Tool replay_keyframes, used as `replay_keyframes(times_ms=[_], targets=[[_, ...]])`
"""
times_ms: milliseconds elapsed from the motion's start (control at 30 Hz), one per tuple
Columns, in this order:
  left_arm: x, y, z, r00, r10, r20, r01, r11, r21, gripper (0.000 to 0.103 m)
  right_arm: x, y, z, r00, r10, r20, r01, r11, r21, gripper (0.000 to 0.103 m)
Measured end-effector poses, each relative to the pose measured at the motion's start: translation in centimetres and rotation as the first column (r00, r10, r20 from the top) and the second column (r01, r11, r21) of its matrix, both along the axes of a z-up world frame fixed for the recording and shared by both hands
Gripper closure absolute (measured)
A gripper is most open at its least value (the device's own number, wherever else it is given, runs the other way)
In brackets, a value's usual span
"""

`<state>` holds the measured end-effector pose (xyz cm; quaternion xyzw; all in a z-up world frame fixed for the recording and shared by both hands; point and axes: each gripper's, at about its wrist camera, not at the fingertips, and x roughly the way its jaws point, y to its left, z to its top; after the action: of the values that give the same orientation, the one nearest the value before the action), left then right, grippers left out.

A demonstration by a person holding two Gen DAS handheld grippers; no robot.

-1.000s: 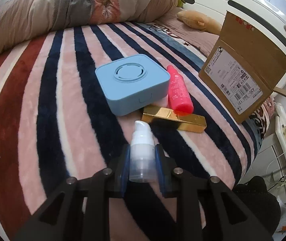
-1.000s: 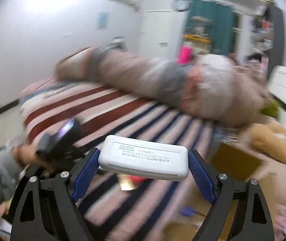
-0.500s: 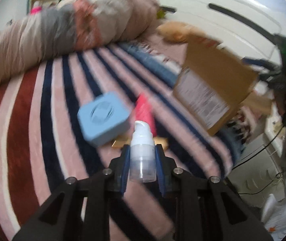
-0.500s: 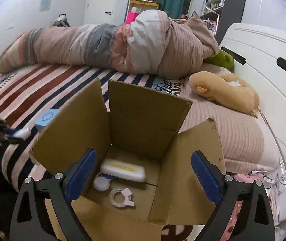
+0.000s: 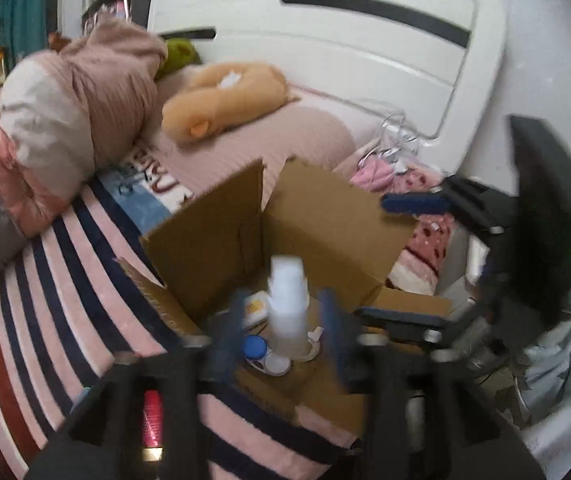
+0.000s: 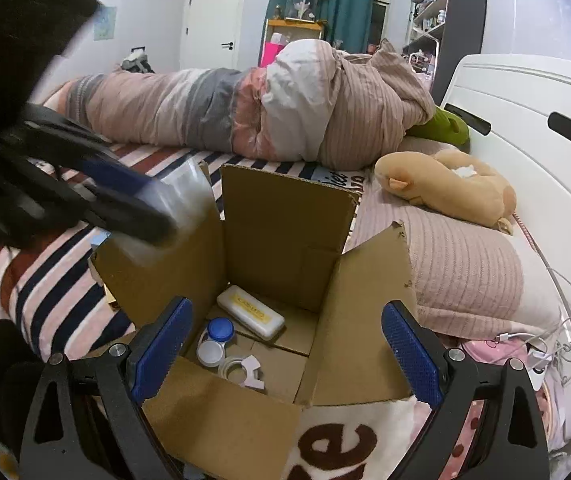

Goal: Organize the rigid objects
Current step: 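Lower the white case and pump bottle into the cardboard box and open both grippers, then grasp the gold bar lengthwise with the right gripper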

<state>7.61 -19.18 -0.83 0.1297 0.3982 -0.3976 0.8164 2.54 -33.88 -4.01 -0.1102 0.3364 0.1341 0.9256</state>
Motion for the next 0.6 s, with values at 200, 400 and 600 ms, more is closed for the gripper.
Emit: replay_keyframes(times_ms=[200, 400, 600], targets=[[-0.4, 1.9, 0.6, 1.0, 0.016, -0.001, -0.016, 0.997, -0.077, 0.025, 0.3, -0.4, -0.4, 1.0, 0.007, -0.009, -0.007, 1.0, -0.003, 0.008], [-1.7, 10.3, 3.2, 0.976, 0.21, 0.062, -0.199, 0.969, -0.15, 0.02, -1.1, 2.6, 1.7, 0.988, 0.127, 0.09, -0.136, 0.986, 0.094, 0.008], [-2.1, 19.1, -0.2, 0.909, 0.408, 0.086, -0.401, 0.912, -0.083, 0.02, -2.9, 10.5, 3.8, 0.919, 0.338, 0.201, -0.37, 0.917, 0.151, 0.036]])
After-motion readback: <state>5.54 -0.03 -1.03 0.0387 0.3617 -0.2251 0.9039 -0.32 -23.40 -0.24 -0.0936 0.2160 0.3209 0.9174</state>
